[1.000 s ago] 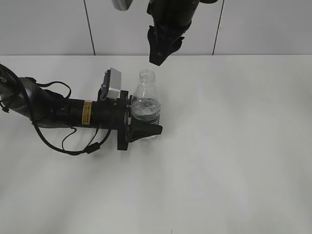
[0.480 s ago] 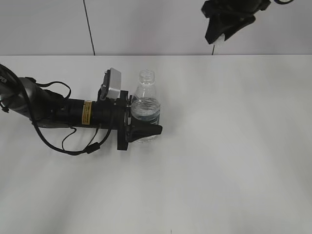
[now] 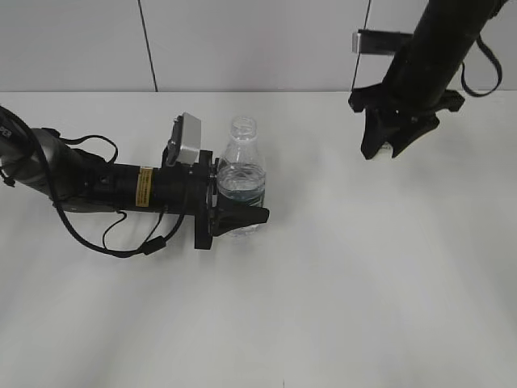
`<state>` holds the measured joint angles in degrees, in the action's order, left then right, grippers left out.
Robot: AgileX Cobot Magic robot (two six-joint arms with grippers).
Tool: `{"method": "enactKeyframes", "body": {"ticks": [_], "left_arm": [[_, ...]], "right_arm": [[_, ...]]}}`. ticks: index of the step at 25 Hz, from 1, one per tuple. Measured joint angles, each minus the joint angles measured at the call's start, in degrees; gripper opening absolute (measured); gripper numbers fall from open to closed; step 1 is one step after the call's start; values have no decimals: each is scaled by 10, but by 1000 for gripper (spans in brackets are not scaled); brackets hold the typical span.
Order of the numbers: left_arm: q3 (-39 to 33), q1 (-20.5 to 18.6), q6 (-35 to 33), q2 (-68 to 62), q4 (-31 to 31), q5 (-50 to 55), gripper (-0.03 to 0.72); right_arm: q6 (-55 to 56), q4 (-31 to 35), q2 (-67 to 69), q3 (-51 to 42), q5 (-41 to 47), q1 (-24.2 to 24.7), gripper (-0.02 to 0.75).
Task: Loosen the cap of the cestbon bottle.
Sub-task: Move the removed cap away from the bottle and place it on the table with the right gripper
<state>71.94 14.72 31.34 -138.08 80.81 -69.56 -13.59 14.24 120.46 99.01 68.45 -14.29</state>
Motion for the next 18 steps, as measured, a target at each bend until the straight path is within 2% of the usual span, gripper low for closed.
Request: {"method": "enactKeyframes", "body": {"ticks": [11, 18], "left_arm": [[0, 0, 0, 0, 1, 0, 407], [0, 0, 0, 0, 1, 0, 407]], "right_arm": [[55, 6, 0, -183, -152, 0, 288], [96, -18, 0, -217, -222, 0, 288]]}}
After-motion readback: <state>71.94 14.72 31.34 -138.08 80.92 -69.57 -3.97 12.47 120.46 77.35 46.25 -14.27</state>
